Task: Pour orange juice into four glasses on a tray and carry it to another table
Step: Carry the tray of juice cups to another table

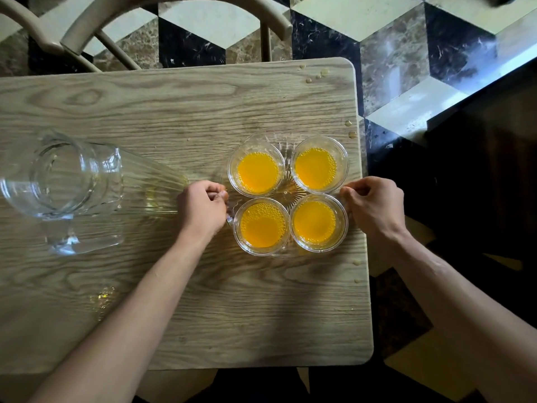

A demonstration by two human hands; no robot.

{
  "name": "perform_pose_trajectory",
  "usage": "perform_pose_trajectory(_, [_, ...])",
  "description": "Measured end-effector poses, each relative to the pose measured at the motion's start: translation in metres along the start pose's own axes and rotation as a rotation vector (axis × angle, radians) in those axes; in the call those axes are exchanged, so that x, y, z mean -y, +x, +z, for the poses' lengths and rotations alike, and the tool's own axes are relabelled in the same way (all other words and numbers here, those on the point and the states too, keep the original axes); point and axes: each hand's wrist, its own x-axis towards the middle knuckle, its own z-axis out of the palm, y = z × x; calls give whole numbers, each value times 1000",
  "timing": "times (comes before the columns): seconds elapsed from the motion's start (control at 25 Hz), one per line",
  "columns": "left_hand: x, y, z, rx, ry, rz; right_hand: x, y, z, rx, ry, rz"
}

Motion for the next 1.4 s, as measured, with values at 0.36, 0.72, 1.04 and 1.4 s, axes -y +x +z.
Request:
perform_pose_trajectory(0.36, [-3, -14, -12, -19, 45, 42, 4, -11, -7, -8, -10, -15])
perform_pose_trajectory(0.72, [2, -45, -23, 1, 31, 87, 3, -47, -24, -47, -9, -33])
perform_pose_trajectory(1.04, [23, -77, -38, 52, -43, 88, -7, -90, -28, -47, -17, -26])
perform_pose_trajectory(1.4, [56, -126, -51, -17, -143, 16, -12, -121, -33, 6, 8, -99])
